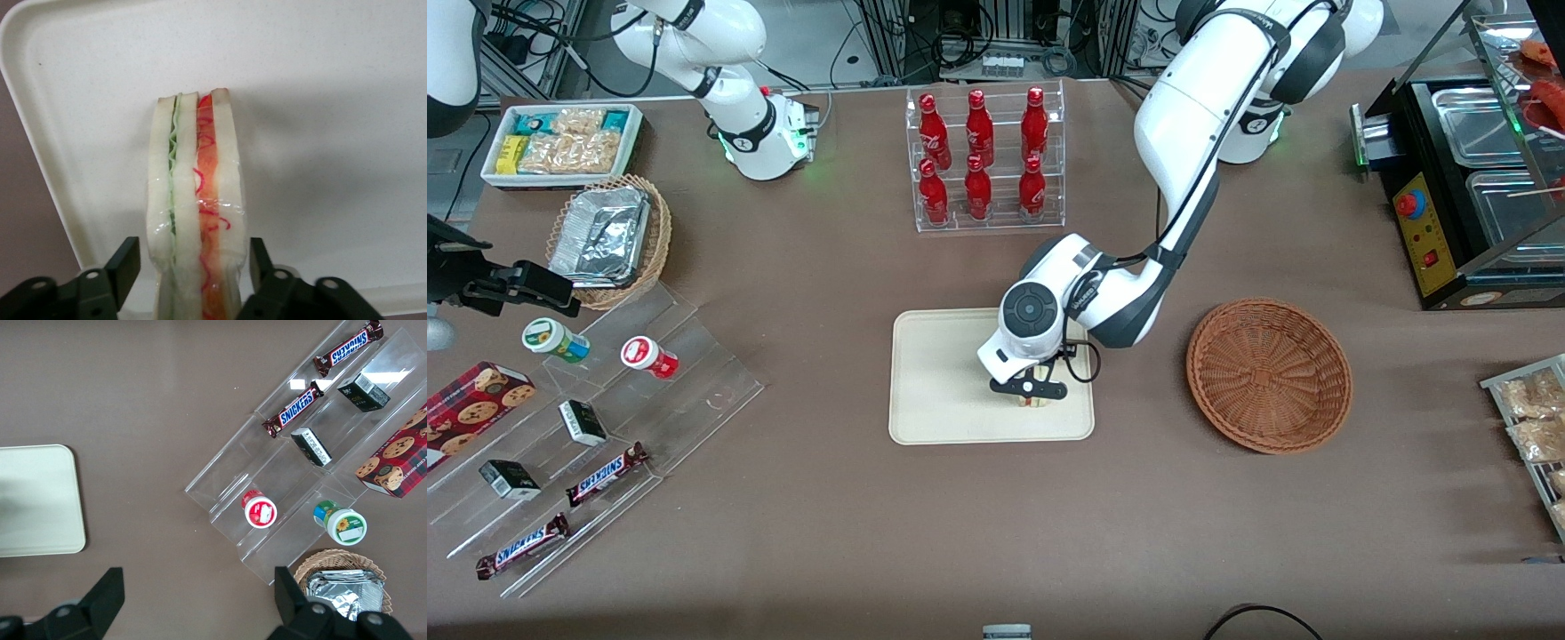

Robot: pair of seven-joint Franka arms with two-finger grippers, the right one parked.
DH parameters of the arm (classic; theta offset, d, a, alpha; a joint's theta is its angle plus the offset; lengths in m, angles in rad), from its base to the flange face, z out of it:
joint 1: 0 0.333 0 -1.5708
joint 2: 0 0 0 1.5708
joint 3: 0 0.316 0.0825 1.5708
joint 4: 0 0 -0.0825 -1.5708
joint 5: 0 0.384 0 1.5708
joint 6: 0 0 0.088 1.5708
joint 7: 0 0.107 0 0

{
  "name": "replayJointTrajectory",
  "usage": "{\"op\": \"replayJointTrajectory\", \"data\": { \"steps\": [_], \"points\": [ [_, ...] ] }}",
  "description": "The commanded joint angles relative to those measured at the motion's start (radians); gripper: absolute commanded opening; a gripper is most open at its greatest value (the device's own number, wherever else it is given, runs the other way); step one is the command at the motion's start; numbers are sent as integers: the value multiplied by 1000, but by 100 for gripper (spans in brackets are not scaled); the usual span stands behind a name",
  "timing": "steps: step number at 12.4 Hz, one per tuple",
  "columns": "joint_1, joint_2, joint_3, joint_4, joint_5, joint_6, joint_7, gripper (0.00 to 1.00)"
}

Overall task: Place sandwich from basket to tray
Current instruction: 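Lower the held sandwich onto the white tray, then open the left gripper to release the sandwich on the tray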

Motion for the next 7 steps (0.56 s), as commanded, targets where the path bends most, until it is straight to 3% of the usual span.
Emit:
{"op": "replayJointTrajectory", "data": {
  "steps": [1,7],
  "points": [
    [-11,15,11,34,-6,-3,-11,100],
    [3,-2,16,34,-4,-16,-73,100]
  ]
}}
